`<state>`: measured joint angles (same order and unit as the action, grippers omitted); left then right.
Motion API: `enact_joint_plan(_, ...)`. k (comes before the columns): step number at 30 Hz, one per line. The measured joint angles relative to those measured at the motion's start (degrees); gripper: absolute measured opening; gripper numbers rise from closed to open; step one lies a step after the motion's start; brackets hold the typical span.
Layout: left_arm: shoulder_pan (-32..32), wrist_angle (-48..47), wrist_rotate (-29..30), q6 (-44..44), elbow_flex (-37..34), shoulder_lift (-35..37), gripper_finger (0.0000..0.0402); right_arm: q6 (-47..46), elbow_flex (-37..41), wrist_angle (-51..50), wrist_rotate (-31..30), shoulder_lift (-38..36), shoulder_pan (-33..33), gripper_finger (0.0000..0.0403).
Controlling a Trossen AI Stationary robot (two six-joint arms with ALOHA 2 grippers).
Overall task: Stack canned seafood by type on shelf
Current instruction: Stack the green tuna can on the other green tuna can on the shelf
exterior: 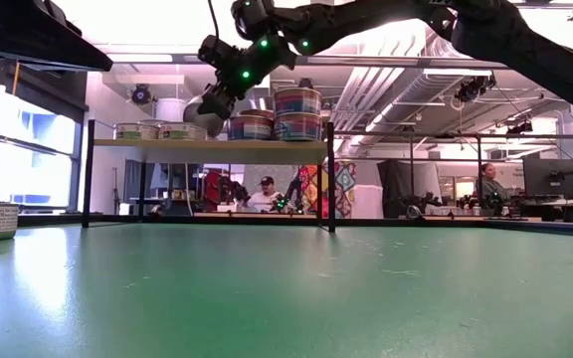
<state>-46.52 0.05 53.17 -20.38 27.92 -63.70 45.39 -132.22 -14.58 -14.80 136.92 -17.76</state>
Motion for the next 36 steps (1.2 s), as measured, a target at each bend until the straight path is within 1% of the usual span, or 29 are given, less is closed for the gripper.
enact_joint_plan(4,0.0,0.0,0.0,0.0,0.0,0.0,0.0,0.0,0.0,-0.2,1.6,0.0,0.0,0.0158)
enact_joint_plan(9,0.0,0.0,0.0,0.0,0.0,0.0,0.0,0.1,0.0,-0.4,2.1,0.0,0.0,0.0159)
enact_joint_plan(13,0.0,0.0,0.0,0.0,0.0,0.0,0.0,0.1,0.0,-0.5,4.2,0.0,0.0,0.0159)
enact_joint_plan(29,0.0,0.1,0.0,0.0,0.0,0.0,0.0,0.8,0.0,-0.3,7.4,0.8,0.0,0.016)
enact_joint_plan(32,0.0,0.3,-0.1,0.0,0.0,0.0,0.0,0.9,0.0,-0.9,7.9,1.0,0.0,0.0173)
enact_joint_plan(36,0.0,0.3,-0.1,0.0,0.0,0.0,0.0,0.5,0.0,-0.9,8.4,1.2,0.0,0.0206)
